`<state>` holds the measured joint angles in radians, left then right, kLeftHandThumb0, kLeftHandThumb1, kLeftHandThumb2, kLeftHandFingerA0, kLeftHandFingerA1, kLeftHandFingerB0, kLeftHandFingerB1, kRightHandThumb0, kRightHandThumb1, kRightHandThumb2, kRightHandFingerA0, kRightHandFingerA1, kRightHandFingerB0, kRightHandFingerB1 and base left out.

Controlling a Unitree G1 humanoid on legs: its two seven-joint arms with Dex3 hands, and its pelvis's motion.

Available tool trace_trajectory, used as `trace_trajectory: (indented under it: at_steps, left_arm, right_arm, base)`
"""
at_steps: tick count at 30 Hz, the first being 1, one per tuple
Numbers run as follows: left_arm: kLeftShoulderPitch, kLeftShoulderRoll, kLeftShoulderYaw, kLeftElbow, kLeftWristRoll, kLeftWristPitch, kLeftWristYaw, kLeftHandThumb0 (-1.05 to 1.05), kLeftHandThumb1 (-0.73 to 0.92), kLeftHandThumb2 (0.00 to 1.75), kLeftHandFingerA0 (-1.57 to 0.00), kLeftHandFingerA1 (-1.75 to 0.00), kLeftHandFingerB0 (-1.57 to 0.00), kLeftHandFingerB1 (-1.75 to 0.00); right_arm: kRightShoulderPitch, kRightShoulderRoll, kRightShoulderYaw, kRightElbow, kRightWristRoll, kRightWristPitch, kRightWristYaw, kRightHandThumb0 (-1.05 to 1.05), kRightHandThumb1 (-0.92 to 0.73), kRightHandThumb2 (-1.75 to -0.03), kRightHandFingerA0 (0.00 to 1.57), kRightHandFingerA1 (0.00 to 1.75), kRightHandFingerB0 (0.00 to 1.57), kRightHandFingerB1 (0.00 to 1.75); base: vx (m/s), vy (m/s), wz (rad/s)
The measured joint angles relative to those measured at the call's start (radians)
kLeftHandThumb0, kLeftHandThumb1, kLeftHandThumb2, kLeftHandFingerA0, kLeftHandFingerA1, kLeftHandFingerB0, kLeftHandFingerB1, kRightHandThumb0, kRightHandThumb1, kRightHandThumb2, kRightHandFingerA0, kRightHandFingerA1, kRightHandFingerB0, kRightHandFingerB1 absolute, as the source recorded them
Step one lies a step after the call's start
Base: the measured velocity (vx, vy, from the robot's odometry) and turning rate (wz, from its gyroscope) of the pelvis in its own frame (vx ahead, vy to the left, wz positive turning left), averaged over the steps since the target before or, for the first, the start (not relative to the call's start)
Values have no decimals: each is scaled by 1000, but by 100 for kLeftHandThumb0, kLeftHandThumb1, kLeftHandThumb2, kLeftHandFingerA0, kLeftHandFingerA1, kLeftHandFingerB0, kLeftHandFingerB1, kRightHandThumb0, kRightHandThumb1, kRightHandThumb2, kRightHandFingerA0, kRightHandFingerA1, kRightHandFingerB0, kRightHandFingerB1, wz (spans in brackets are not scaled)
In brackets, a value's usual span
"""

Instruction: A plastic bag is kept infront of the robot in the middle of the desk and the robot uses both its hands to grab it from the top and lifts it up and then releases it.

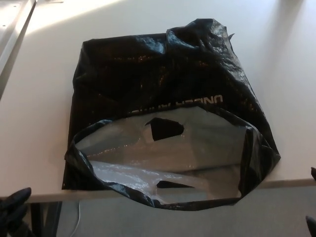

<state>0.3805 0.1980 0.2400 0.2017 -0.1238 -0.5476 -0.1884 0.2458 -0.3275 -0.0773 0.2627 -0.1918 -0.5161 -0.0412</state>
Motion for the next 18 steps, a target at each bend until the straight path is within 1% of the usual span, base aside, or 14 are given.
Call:
trace_trajectory:
  at_steps: [1, 2, 3, 5, 6, 7, 8, 9, 10, 11, 12, 13, 17, 18]
  left_arm:
    - [5, -1, 7, -11, -4, -16, -5, -62, 81, 65, -42, -35, -43, -34]
    - [10, -1, 10, -21, -6, -27, -6, -63, 79, 64, -42, -35, -43, -34]
    - [16, -2, 15, -34, -8, -41, -7, -76, 67, 101, -32, -48, -36, -48]
    - [34, -7, 22, -68, -10, -64, -7, -75, 60, 97, -21, -43, -38, -50]
    - [43, -10, 25, -85, -11, -73, -7, -75, 60, 97, -21, -43, -38, -50]
    - [55, -14, 27, -107, -15, -80, -7, -70, 71, 62, -29, -31, -37, -32]
    - [71, -22, 29, -139, -20, -94, -7, -70, 66, 61, -25, -30, -32, -31]
    - [75, -25, 31, -147, -21, -98, -7, -67, 60, 59, -27, -31, -29, -30]
    - [84, -33, 42, -173, -20, -113, -6, -67, 60, 59, -27, -31, -29, -30]
    - [85, -35, 54, -191, -18, -127, -4, -63, 59, 58, -36, -43, -27, -30]
    - [84, -34, 64, -201, -15, -139, -2, -70, 46, 77, -43, -62, -24, -40]
    - [80, -33, 80, -208, -6, -151, 2, -54, 46, 55, -56, -93, -32, -31]
    - [44, 28, 154, -215, 53, -161, 23, -50, 41, 53, -61, -92, -34, -32]
    - [29, 47, 170, -213, 70, -161, 29, -51, 40, 53, -57, -103, -34, -32]
  right_arm:
    - [2, 0, -5, -7, -13, -16, -13, -86, -57, -97, 0, 12, 0, 9]
    - [4, 1, -9, -10, -20, -28, -23, -93, -59, -95, 0, 3, 0, 0]
    - [5, 2, -14, -13, -31, -45, -37, -92, -56, -93, 0, 2, 0, 0]
    - [15, 7, -24, -31, -54, -78, -64, -88, -51, -85, 0, 0, 0, 0]
    - [20, 9, -29, -41, -65, -92, -77, -88, -51, -85, 0, 0, 0, 0]
    - [22, 11, -36, -50, -77, -106, -89, -89, -51, -85, 0, 0, 0, 0]
    - [25, 12, -49, -67, -92, -124, -106, -85, -58, -58, 0, 0, 0, 0]
    - [26, 12, -52, -73, -96, -129, -111, -86, -49, -88, 3, 2, 0, 0]
    - [27, 11, -62, -95, -103, -140, -119, -86, -49, -88, 3, 2, 0, 0]
    - [27, 8, -70, -115, -107, -141, -120, -88, -52, -90, 7, 20, 0, 0]
    - [25, 5, -77, -129, -111, -141, -121, -86, -48, -86, 13, 38, 0, 0]
    - [24, -1, -85, -146, -118, -139, -120, -89, -55, -59, 33, 39, 0, 0]
    - [-35, -59, -101, -167, -141, -108, -111, -86, -54, -57, 35, 43, 0, 0]
    - [-56, -73, -102, -167, -146, -97, -107, -87, -53, -59, 34, 49, 0, 2]
  base:
    - [0, 0, 0]
    - [0, 0, 0]
    - [0, 0, 0]
    - [0, 0, 0]
    - [0, 0, 0]
    - [0, 0, 0]
    - [0, 0, 0]
    - [0, 0, 0]
    - [0, 0, 0]
    - [0, 0, 0]
    - [0, 0, 0]
    - [0, 0, 0]
    - [0, 0, 0]
    - [0, 0, 0]
